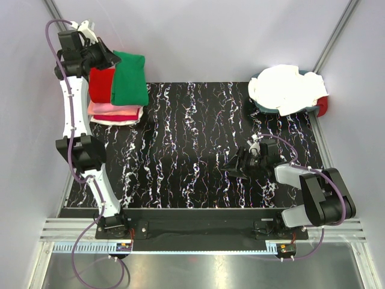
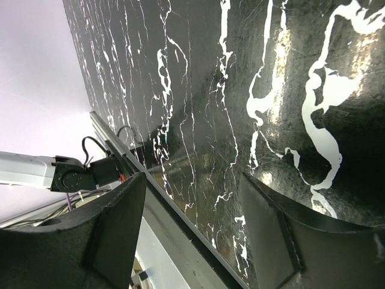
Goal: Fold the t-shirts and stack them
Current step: Neatly place the folded tshirt to the corner
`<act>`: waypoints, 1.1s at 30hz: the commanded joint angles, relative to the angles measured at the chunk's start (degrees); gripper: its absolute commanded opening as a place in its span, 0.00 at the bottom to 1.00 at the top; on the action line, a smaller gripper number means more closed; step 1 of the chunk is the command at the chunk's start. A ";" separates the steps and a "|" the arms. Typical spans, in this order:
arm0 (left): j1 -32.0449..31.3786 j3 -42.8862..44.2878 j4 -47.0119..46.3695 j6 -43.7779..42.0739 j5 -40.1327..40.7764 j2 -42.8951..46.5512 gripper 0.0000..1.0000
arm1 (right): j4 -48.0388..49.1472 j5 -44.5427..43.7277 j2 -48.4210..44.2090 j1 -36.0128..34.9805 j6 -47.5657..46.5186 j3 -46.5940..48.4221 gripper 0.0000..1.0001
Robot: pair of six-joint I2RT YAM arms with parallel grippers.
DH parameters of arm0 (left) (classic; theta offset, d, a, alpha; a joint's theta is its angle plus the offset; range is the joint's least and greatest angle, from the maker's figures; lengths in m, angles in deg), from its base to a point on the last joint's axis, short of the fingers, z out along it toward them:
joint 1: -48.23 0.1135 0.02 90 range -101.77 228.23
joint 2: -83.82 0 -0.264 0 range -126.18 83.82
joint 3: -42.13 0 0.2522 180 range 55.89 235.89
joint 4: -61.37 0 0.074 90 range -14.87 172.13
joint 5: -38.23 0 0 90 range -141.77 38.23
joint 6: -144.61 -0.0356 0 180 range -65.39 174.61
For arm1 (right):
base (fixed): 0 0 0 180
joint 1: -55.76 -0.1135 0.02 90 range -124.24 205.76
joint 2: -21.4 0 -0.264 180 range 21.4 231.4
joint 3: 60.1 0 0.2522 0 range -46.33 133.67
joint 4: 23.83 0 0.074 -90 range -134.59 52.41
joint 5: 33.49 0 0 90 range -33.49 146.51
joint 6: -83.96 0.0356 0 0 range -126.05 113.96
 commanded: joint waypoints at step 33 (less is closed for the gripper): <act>8.00 3.44 -22.05 4.71 -4.47 -9.42 0.00 | 3.10 3.18 4.70 0.14 0.29 3.35 0.70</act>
